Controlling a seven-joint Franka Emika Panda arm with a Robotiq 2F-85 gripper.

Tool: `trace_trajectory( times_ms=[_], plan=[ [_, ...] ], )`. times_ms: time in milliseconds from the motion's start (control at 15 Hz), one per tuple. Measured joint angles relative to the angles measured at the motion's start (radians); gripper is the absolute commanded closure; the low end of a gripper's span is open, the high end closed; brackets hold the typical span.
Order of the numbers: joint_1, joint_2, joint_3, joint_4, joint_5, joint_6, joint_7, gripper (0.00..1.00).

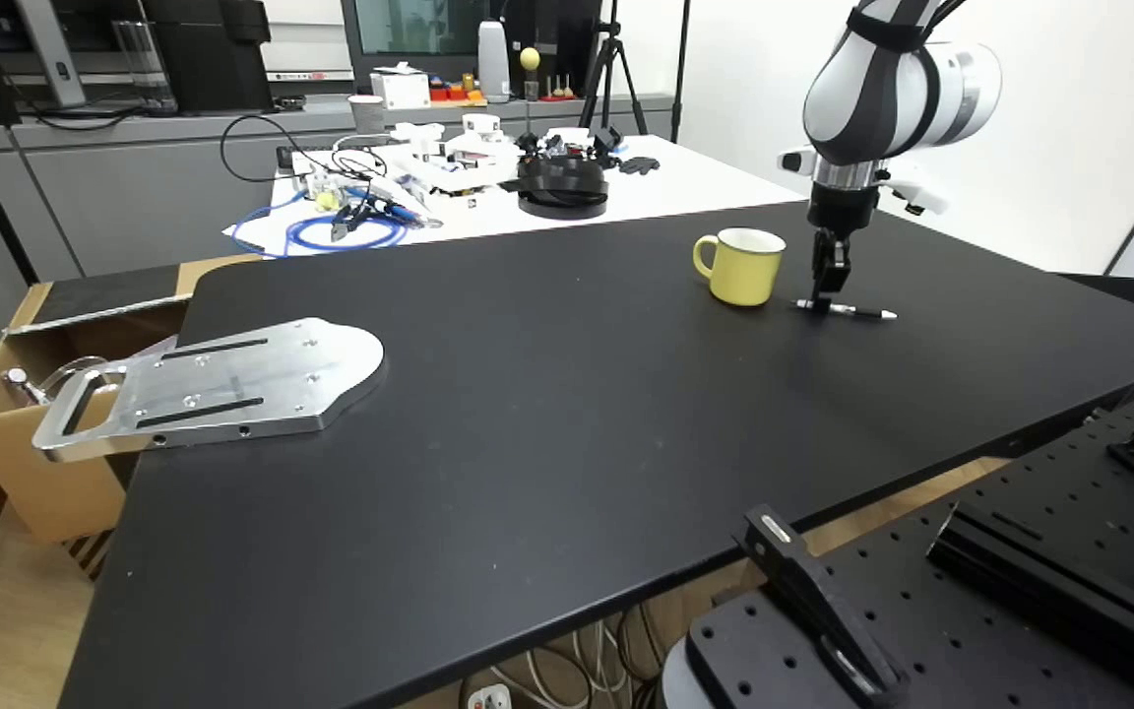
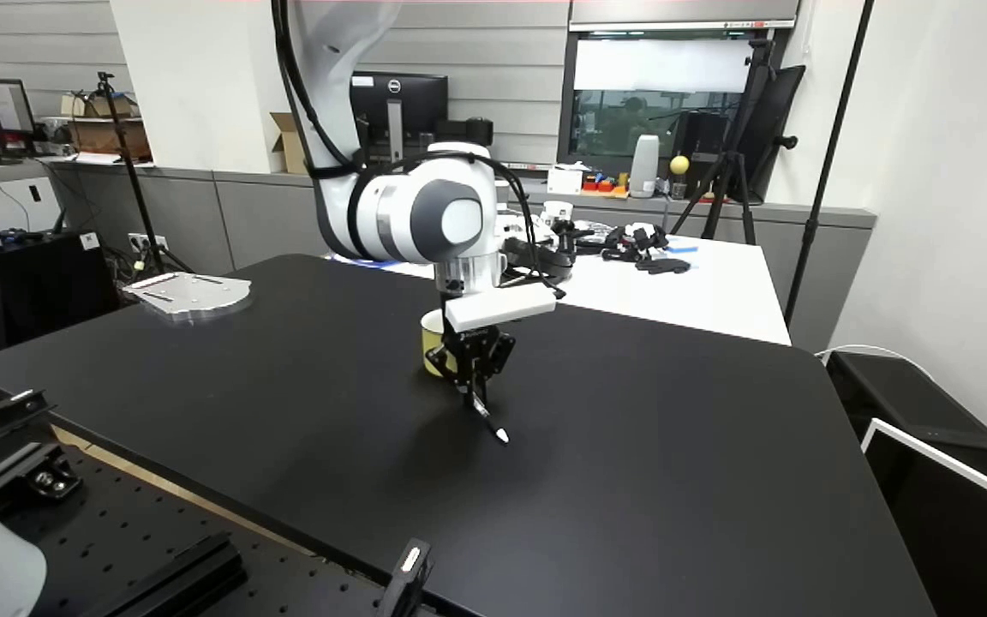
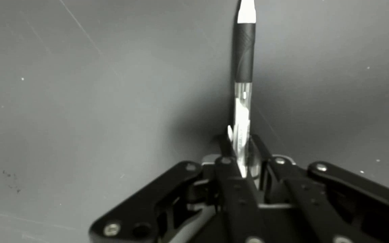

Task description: Place the pen inside the yellow mug

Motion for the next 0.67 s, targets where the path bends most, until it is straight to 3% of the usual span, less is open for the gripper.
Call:
trace_trajectory(
  times_ms=[333, 667],
  plan=[
    [0.047, -0.009, -0.057, 0.074, -0.044, -0.198, 0.098, 0.96],
    [0.067, -0.11, -0.065, 0.177, -0.083, -0.51, 0.136, 0.96]
  ],
)
